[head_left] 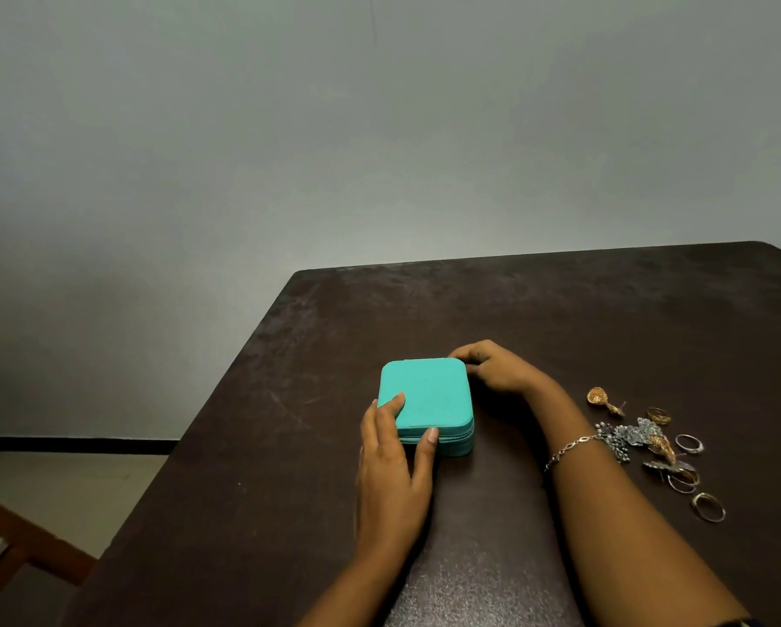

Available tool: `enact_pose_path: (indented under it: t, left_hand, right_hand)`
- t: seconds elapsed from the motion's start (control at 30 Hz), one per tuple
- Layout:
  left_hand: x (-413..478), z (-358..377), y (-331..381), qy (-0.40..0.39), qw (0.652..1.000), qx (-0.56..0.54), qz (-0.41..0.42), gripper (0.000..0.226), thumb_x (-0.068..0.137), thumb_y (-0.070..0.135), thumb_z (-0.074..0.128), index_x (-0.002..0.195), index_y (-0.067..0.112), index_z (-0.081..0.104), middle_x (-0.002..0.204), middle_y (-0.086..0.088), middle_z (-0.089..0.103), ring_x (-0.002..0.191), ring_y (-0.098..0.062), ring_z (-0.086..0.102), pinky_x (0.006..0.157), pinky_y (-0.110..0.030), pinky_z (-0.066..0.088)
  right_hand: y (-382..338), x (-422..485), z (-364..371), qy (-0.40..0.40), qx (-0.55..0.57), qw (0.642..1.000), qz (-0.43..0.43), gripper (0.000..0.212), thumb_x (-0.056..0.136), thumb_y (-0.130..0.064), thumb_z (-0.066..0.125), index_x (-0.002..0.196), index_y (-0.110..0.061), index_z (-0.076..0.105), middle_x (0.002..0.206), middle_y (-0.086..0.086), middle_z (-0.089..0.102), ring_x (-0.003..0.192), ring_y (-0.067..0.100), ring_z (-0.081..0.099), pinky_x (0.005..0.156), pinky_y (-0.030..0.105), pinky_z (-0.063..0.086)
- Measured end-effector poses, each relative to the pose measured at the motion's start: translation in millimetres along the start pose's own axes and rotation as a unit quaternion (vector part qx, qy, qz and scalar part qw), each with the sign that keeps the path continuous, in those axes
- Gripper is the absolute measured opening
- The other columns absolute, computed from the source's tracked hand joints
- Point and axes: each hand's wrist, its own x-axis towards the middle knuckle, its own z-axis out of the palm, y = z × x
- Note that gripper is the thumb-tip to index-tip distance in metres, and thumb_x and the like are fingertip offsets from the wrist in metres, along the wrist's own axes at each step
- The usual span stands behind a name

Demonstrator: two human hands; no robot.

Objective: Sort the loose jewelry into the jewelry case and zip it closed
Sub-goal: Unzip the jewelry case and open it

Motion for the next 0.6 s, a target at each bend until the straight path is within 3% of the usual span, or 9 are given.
enact_pose_path:
  t: [0.27,0.47,0.6]
  left_hand:
    - [1.0,1.1,-1.4,0.007,1.0,-0.001,0.004,0.044,0.091,0.04,0.047,0.132,0.027,0.036,0.142,0.002,0.034,0.129,-0.014,0.039,0.099,-0.033,0.041]
    - [0.4,0.6,-1.5,0.005,1.0,-0.005,0.002,0.044,0.092,0.037,0.047,0.133,0.028,0.034,0.143,0.003,0.033,0.13,-0.013,0.037,0.1,-0.033,0.041]
    - [0.2,0.5,-1.3,0.009,1.0,-0.006,0.006,0.044,0.091,0.036,0.048,0.132,0.027,0.035,0.143,0.002,0.034,0.129,-0.014,0.039,0.098,-0.031,0.041]
  right_hand:
    - [5.8,1.0,3.0,0.045,0.011,0.999,-0.008,0.017,0.091,-0.003,0.05,0.089,-0.006,0.067,0.098,0.012,0.07,0.096,0.025,0.064,0.091,0.043,0.05]
    - [5.4,0.9,2.2,0.027,0.017,0.999,-0.017,0.022,0.093,-0.004,0.048,0.093,-0.013,0.068,0.104,0.009,0.069,0.101,0.021,0.063,0.096,0.045,0.046]
    - [5.4,-1.4,4.0,0.064,0.018,0.997,-0.025,0.025,0.087,-0.001,0.056,0.08,-0.021,0.069,0.094,0.006,0.072,0.094,0.019,0.066,0.092,0.046,0.049]
